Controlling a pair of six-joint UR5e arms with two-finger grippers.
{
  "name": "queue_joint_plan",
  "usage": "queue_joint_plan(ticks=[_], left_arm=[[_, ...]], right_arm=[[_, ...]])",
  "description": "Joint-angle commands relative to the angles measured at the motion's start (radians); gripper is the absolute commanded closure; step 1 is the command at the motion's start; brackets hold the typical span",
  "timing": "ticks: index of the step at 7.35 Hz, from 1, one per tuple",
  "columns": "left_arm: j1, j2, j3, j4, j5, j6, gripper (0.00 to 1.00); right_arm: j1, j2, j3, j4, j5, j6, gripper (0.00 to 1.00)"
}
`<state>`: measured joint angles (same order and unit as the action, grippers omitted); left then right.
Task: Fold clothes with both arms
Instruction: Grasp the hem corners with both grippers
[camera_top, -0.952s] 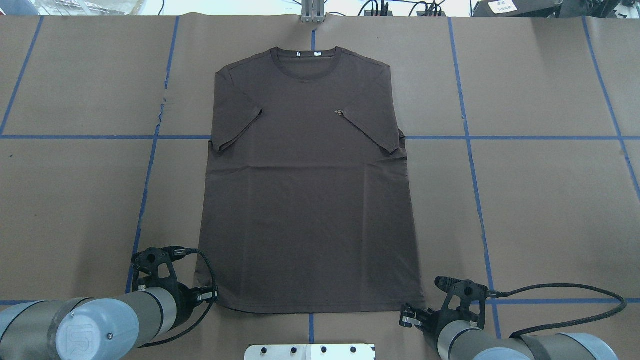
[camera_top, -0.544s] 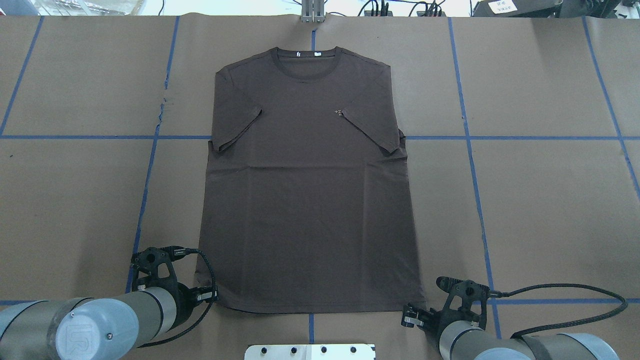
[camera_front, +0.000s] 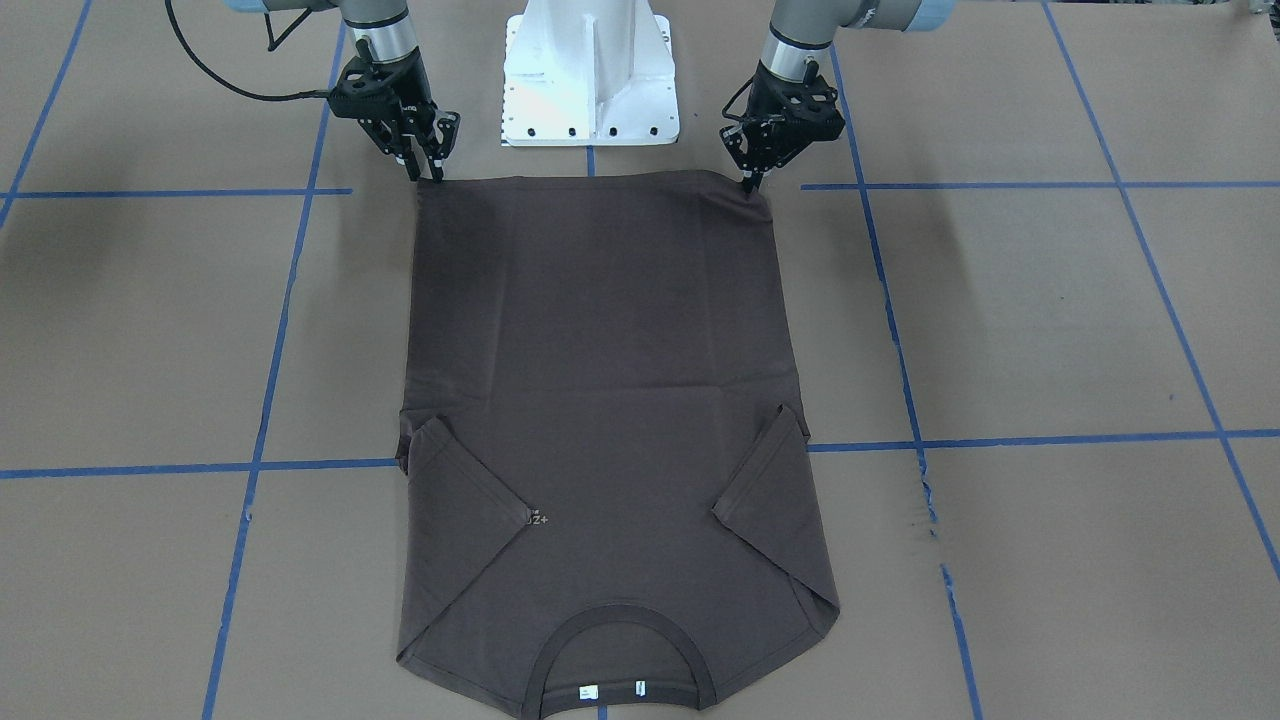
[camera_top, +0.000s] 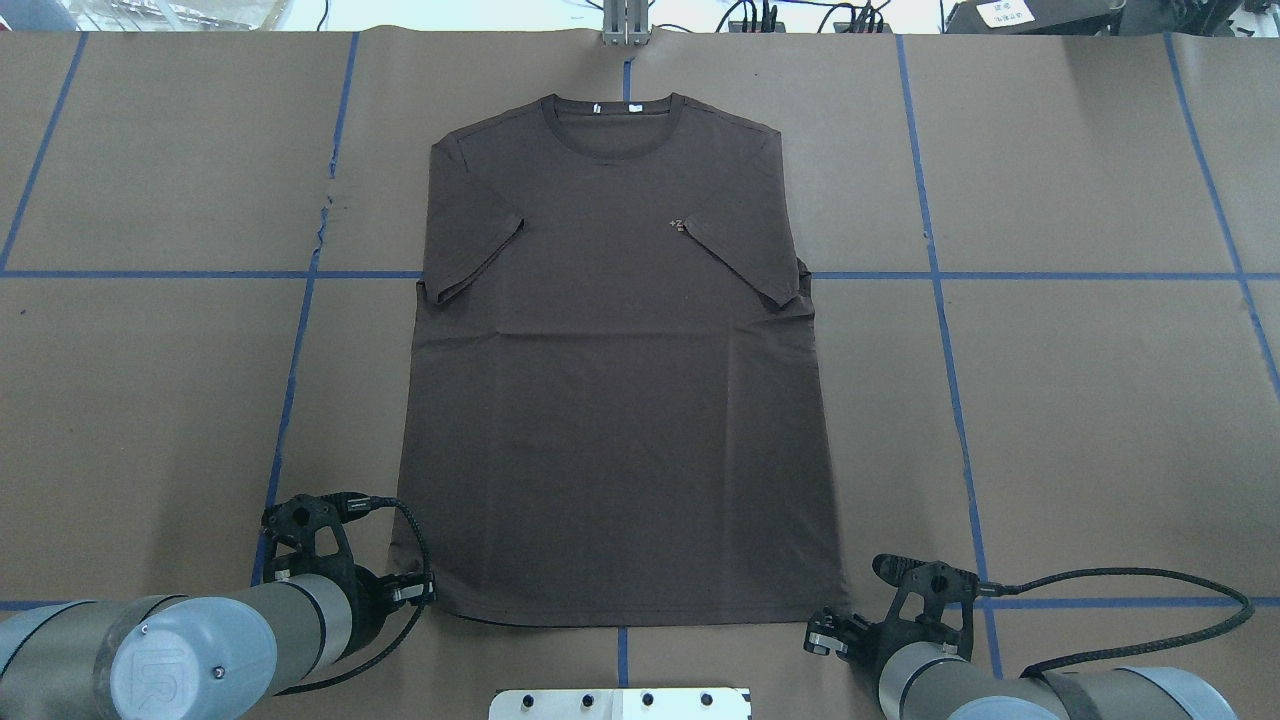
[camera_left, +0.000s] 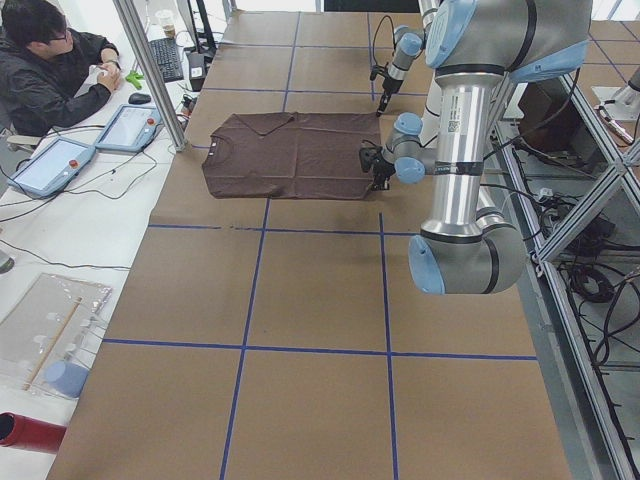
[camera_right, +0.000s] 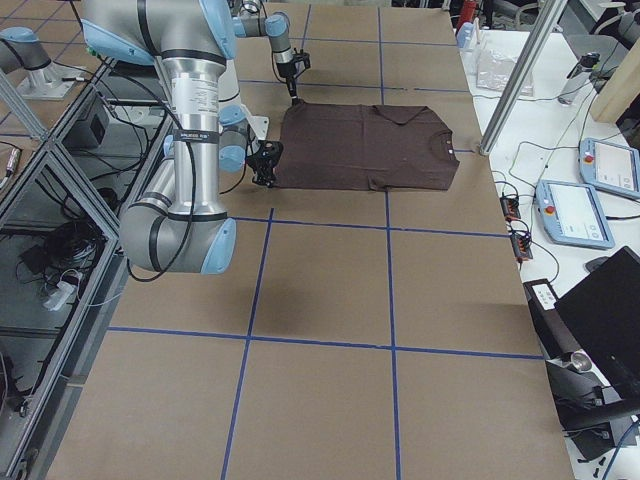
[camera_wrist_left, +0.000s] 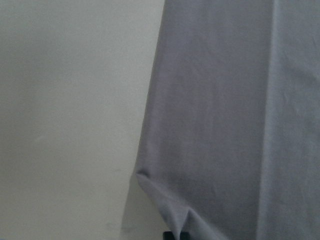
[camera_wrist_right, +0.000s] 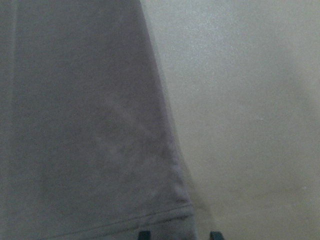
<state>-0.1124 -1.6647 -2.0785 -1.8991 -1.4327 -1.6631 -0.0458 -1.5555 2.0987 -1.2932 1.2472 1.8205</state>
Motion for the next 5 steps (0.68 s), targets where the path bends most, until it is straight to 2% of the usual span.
queue_joint_plan(ticks=[1, 4, 5], left_arm=[[0.0, -0.003, 0.0, 0.0, -0.002, 0.0, 1.0], [0.0, -0.004, 0.0, 0.0, -0.003, 0.002, 1.0], [-0.001, 0.0, -0.024, 0.015, -0.005, 0.003, 1.0]], right_arm=[[0.004, 0.0, -0.002, 0.0, 0.0, -0.001, 1.0], [0.023, 0.005, 0.006, 0.0, 0.001, -0.009, 1.0], [0.043, 0.0, 0.062, -0.056, 0.003, -0.01, 1.0]])
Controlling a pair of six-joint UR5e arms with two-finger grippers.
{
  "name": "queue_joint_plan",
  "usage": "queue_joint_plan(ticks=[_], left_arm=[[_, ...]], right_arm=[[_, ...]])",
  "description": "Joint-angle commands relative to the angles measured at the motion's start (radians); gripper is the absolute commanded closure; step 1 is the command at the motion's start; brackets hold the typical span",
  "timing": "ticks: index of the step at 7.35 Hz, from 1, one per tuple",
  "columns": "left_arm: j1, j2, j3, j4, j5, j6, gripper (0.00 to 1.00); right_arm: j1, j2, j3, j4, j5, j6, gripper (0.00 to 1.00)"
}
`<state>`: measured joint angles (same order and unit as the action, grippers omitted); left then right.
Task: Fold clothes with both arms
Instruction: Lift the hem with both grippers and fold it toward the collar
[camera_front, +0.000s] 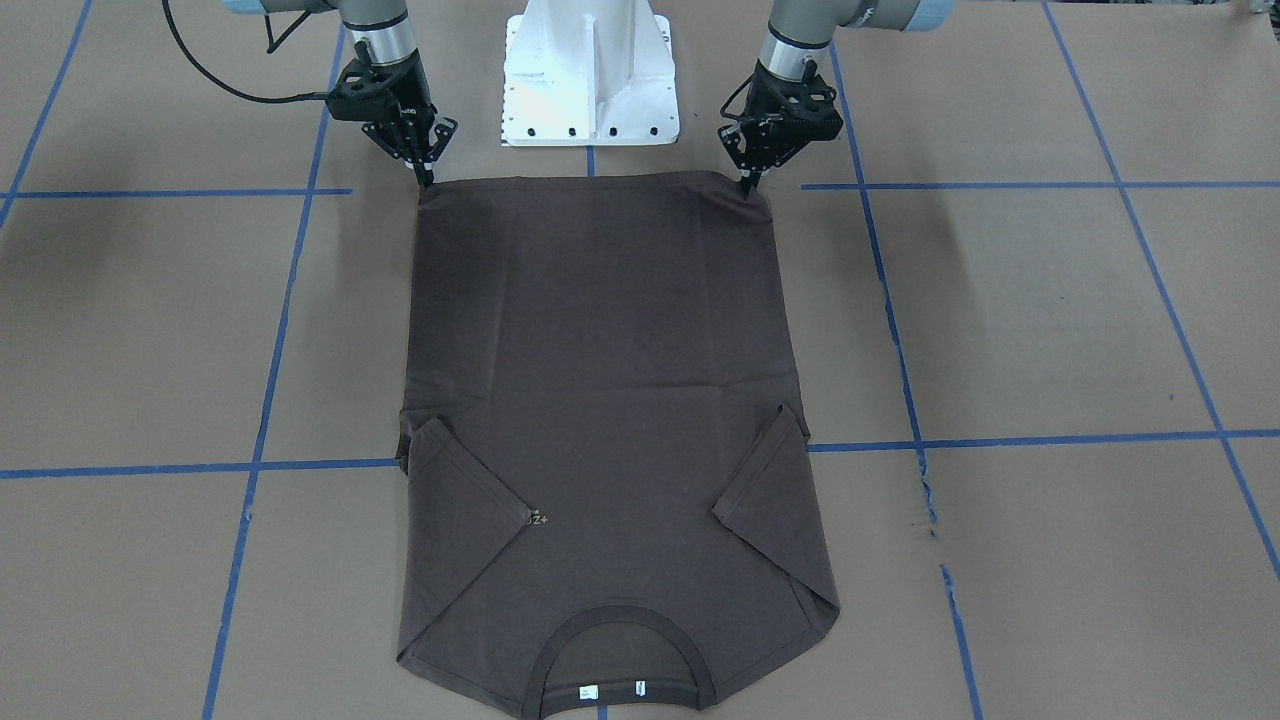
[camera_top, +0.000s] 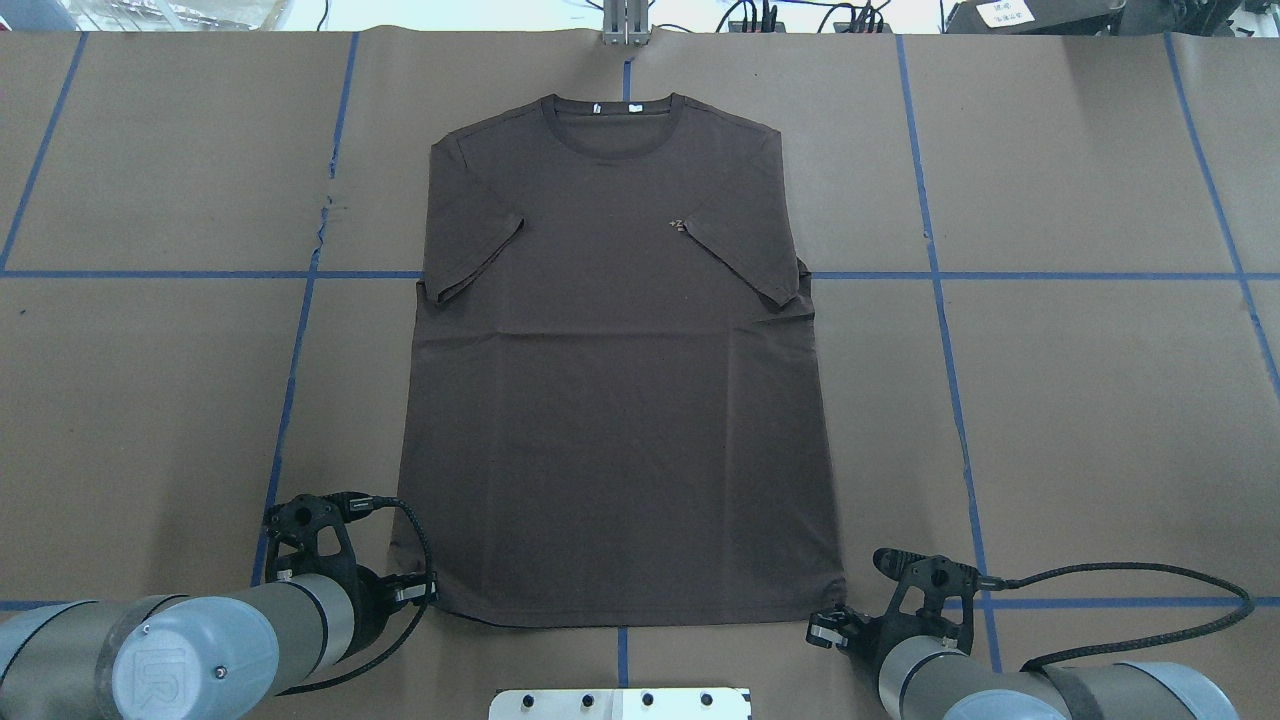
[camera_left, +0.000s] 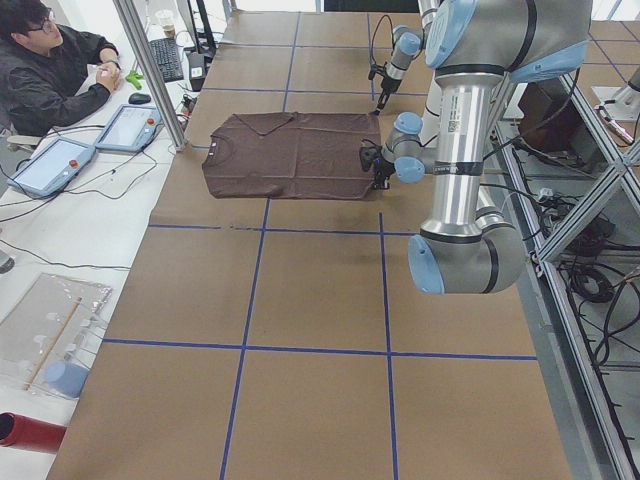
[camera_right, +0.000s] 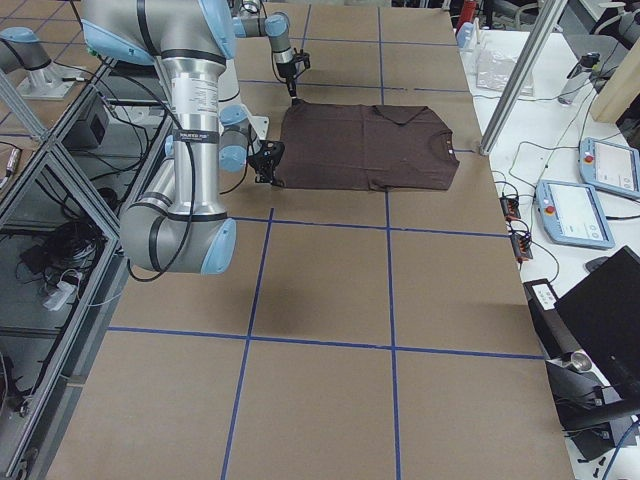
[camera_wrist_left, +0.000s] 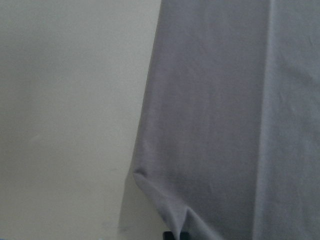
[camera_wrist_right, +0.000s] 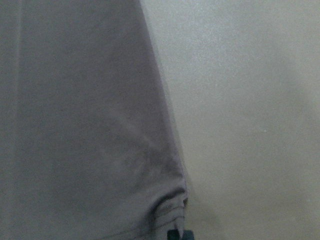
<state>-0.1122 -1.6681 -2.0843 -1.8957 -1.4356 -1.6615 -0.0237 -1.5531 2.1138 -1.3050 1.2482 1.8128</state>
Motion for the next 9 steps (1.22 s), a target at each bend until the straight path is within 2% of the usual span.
queue_joint_plan(ticks=[1, 2, 3, 4, 5, 6, 8, 9], left_arm=[[0.0, -0.005, -0.122, 0.144, -0.008, 0.003, 1.0], [0.005, -0.016, -0.284, 0.329, -0.084, 0.002, 1.0], [0.003, -0.065, -0.419, 0.495, -0.141, 0.0, 1.0], [-0.009, -0.129, -0.495, 0.609, -0.184, 0.0, 1.0], [-0.035, -0.162, -0.514, 0.656, -0.248, 0.008, 1.0], [-0.05, -0.197, -0.496, 0.658, -0.264, 0.063, 1.0], [-0.232, -0.269, -0.385, 0.656, -0.267, 0.298, 1.0], [-0.342, -0.31, -0.3, 0.655, -0.273, 0.418, 1.0]], right_arm=[[0.019, -0.001, 0.18, -0.204, 0.008, -0.003, 1.0], [0.005, 0.005, 0.322, -0.367, 0.04, -0.001, 1.0], [-0.002, 0.019, 0.444, -0.475, 0.072, -0.001, 1.0], [-0.004, 0.059, 0.541, -0.616, 0.1, -0.001, 1.0], [0.029, 0.143, 0.56, -0.736, 0.121, -0.003, 1.0], [0.069, 0.203, 0.546, -0.791, 0.147, -0.013, 1.0], [0.28, 0.341, 0.418, -0.801, 0.218, -0.149, 1.0], [0.42, 0.387, 0.357, -0.797, 0.319, -0.223, 1.0]])
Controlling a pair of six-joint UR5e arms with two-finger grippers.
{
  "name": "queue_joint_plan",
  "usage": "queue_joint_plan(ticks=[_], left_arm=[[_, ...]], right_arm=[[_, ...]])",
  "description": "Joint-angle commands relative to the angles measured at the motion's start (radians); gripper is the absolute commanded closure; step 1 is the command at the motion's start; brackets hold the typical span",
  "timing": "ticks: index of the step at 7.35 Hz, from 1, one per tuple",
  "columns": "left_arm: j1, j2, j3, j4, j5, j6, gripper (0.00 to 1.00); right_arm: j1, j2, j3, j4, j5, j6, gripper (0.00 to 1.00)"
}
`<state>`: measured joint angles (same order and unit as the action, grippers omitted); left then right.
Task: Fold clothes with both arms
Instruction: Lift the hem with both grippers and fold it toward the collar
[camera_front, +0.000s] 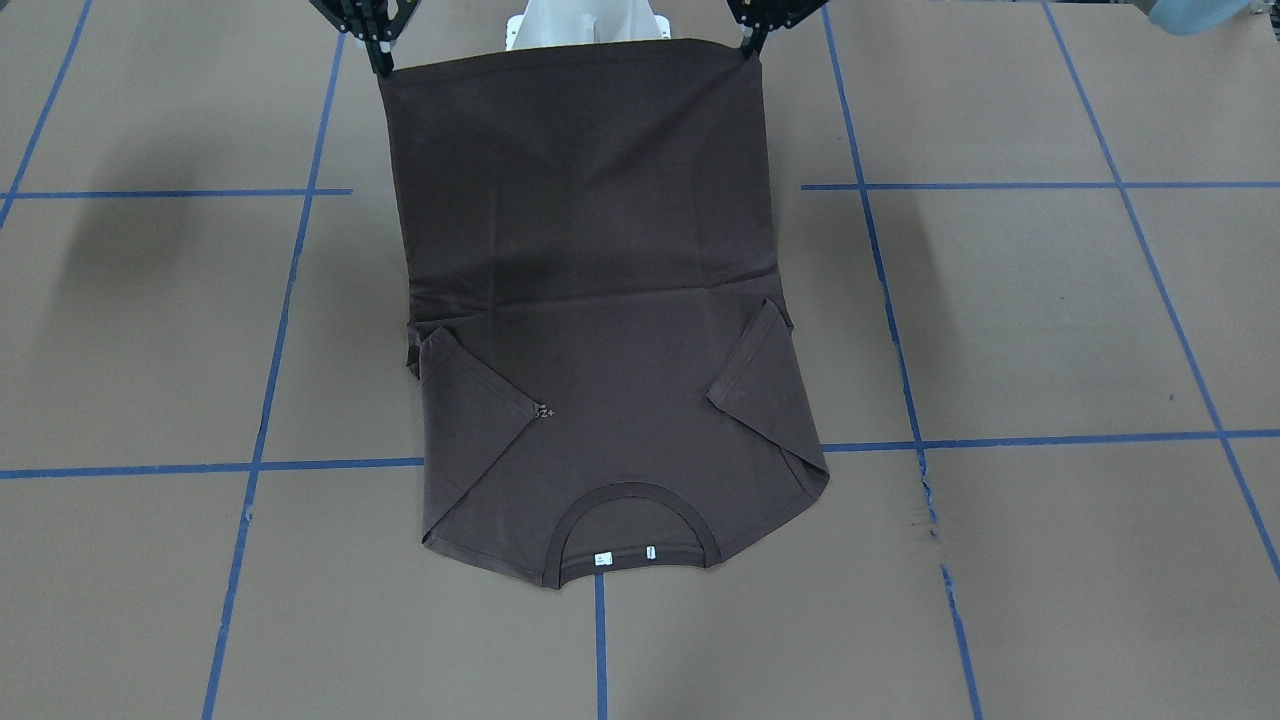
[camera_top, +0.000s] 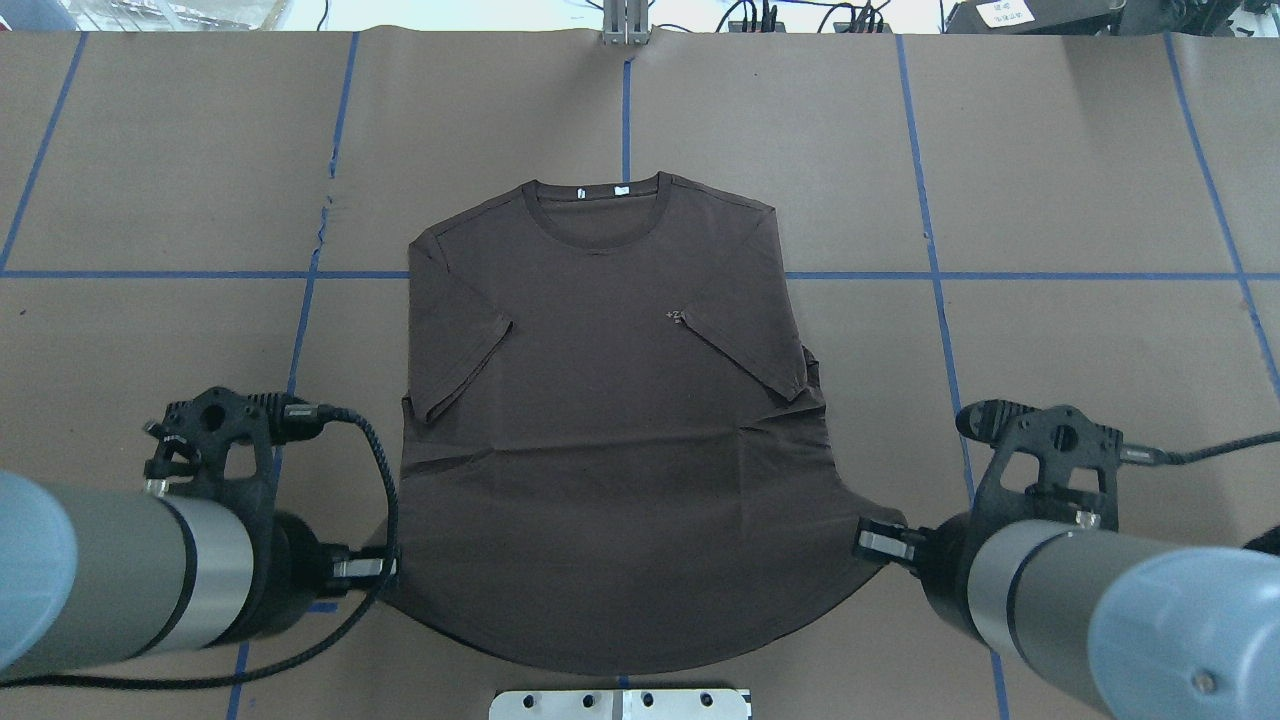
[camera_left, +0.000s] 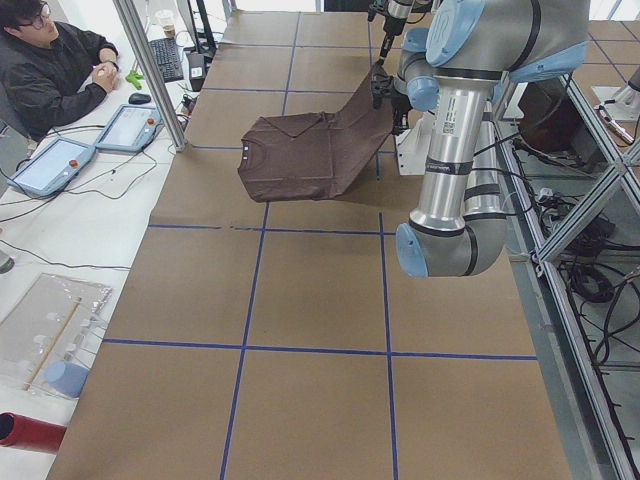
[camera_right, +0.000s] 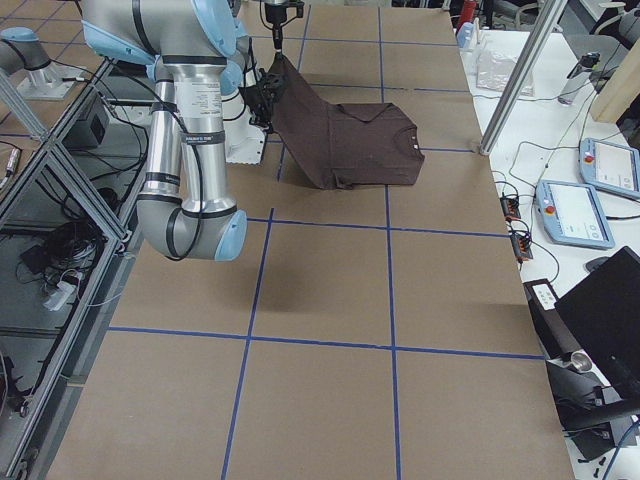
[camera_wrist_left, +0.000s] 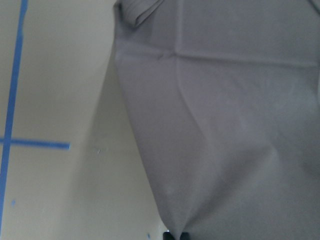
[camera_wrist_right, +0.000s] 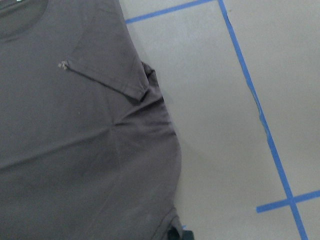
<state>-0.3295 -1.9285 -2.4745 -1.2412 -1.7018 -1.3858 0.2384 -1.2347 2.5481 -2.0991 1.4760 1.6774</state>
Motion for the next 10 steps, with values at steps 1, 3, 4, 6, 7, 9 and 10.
queue_joint_plan(ticks=[1, 3, 4, 6, 7, 9, 10], left_arm=[[-0.216, -0.076, 0.179, -0.009, -0.016, 0.219, 1.0], [-0.325, -0.113, 0.34, -0.114, -0.016, 0.304, 1.0], [-0.353, -0.115, 0.443, -0.215, -0.016, 0.307, 1.0], [-0.407, -0.171, 0.665, -0.387, -0.013, 0.332, 1.0], [-0.408, -0.203, 0.789, -0.473, -0.009, 0.333, 1.0], [-0.411, -0.248, 0.954, -0.604, -0.007, 0.335, 1.0], [-0.413, -0.291, 1.015, -0.619, -0.007, 0.343, 1.0]], right_arm=[[0.296, 0.089, -0.135, 0.004, 0.183, -0.157, 1.0], [0.428, 0.18, -0.301, 0.034, 0.204, -0.26, 1.0], [0.452, 0.196, -0.43, 0.159, 0.202, -0.261, 1.0], [0.501, 0.199, -0.717, 0.484, 0.201, -0.271, 1.0], [0.506, 0.224, -0.837, 0.586, 0.198, -0.292, 1.0], [0.507, 0.36, -1.108, 0.687, 0.191, -0.291, 1.0], [0.506, 0.365, -1.165, 0.762, 0.191, -0.291, 1.0]])
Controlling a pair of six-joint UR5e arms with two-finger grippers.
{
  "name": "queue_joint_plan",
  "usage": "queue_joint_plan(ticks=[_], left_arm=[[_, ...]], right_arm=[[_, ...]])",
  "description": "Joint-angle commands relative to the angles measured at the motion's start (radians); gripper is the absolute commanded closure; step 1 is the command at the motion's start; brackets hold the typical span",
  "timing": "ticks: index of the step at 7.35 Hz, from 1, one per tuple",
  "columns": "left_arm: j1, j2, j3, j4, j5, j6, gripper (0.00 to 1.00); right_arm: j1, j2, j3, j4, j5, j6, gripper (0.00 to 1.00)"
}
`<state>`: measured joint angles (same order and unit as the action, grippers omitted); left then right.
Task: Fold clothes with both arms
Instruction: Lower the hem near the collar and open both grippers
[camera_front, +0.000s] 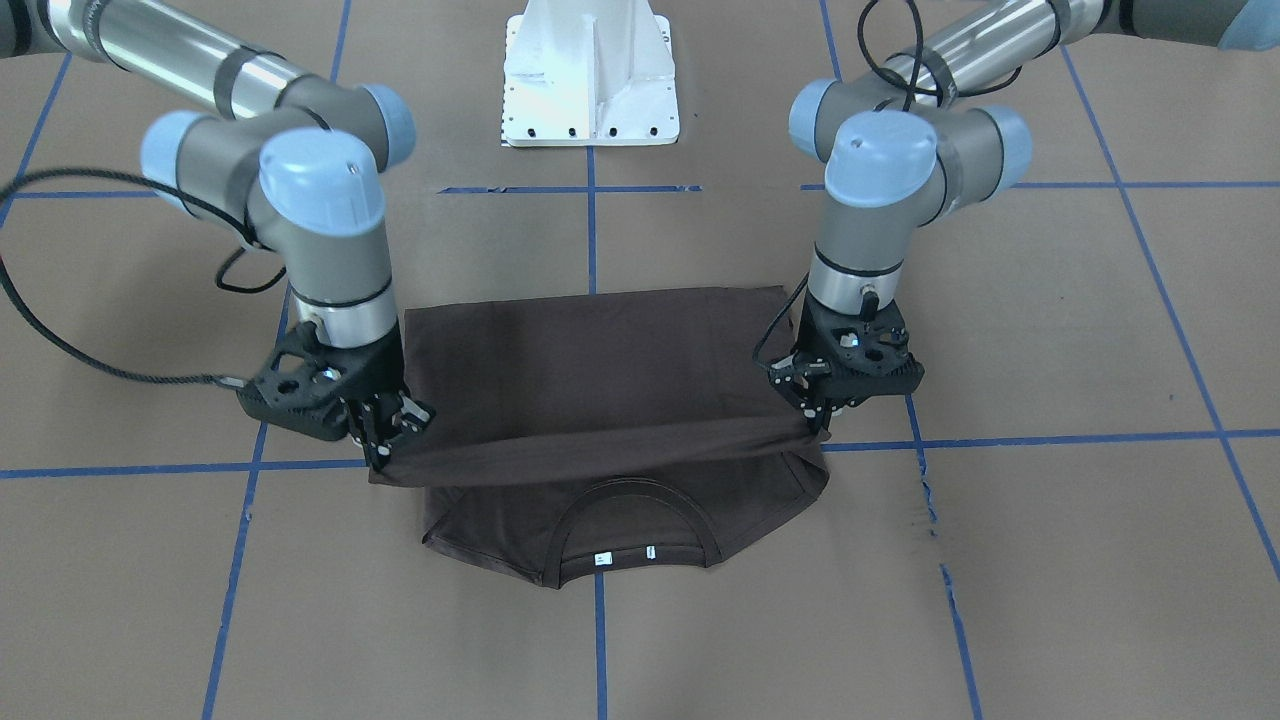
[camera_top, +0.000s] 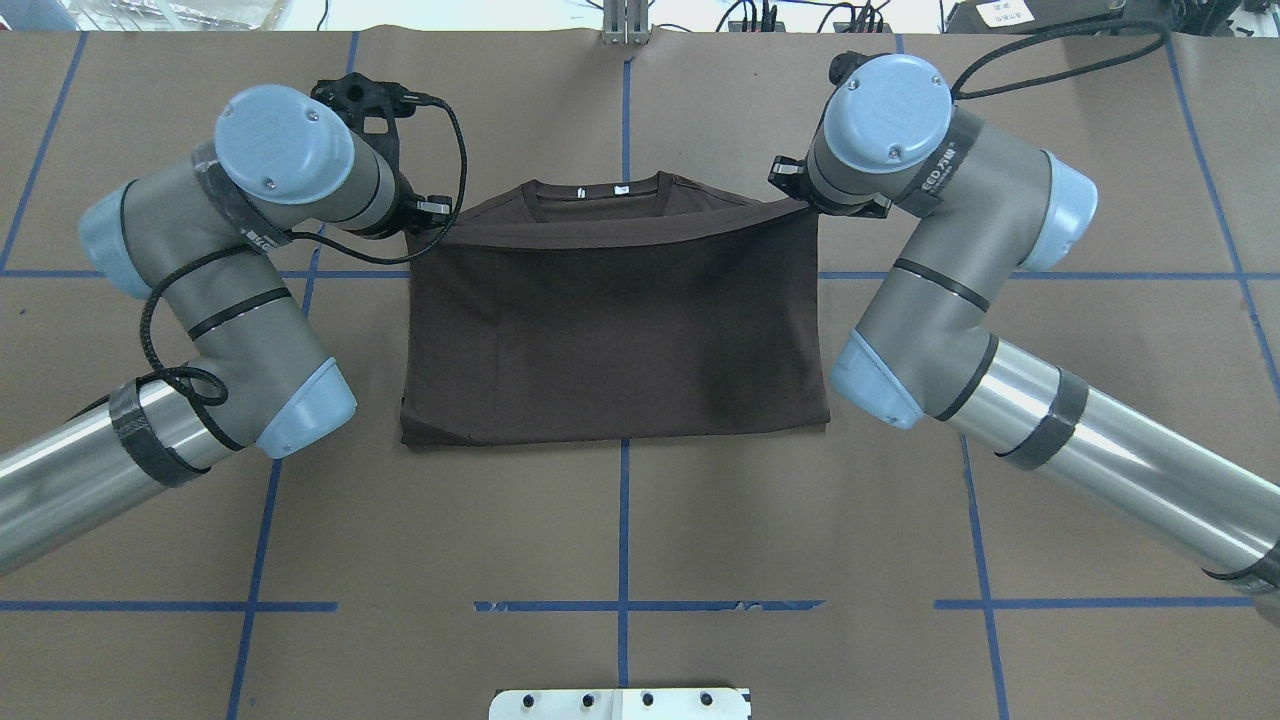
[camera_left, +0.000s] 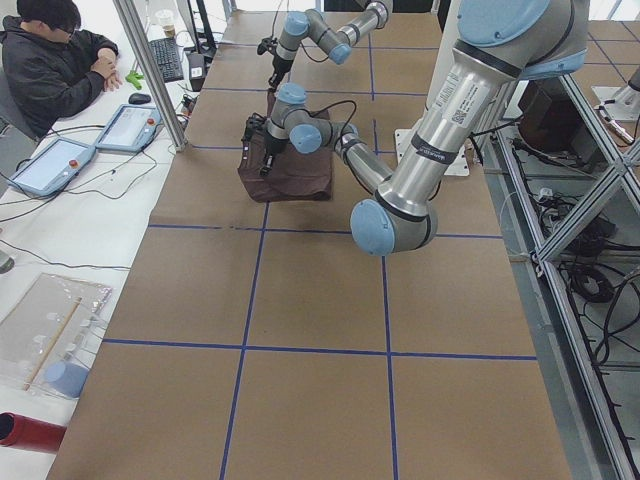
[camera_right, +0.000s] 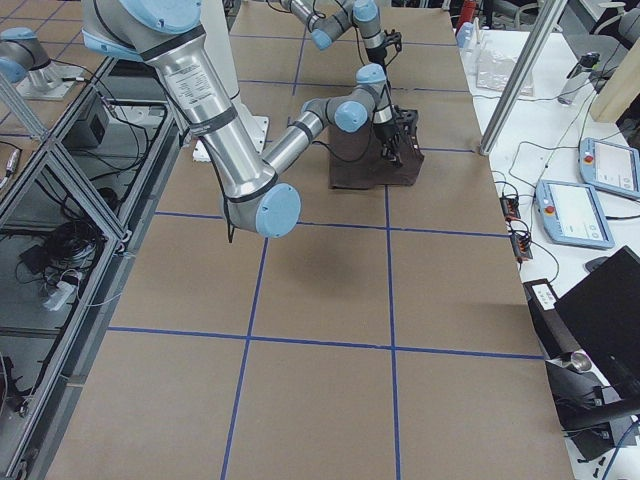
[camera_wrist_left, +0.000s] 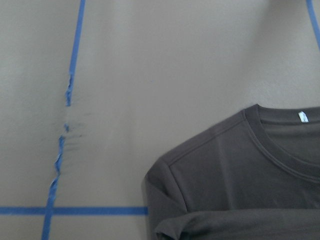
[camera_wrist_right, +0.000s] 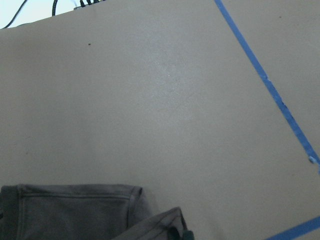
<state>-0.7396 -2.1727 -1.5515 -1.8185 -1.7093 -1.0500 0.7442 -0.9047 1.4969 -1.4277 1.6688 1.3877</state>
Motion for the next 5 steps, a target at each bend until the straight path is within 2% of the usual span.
queue_joint_plan(ticks=[1, 5], left_arm=[[-0.003, -0.07, 0.135, -0.044, 0.0, 0.019, 1.0], [-0.018, -0.072, 0.223, -0.127, 0.0, 0.044, 1.0]], right_arm=[[0.0, 0.039, -0.147, 0.104, -0.003, -0.002, 1.0], [-0.005, 0.049, -0.179, 0.105, -0.003, -0.004, 1.0]])
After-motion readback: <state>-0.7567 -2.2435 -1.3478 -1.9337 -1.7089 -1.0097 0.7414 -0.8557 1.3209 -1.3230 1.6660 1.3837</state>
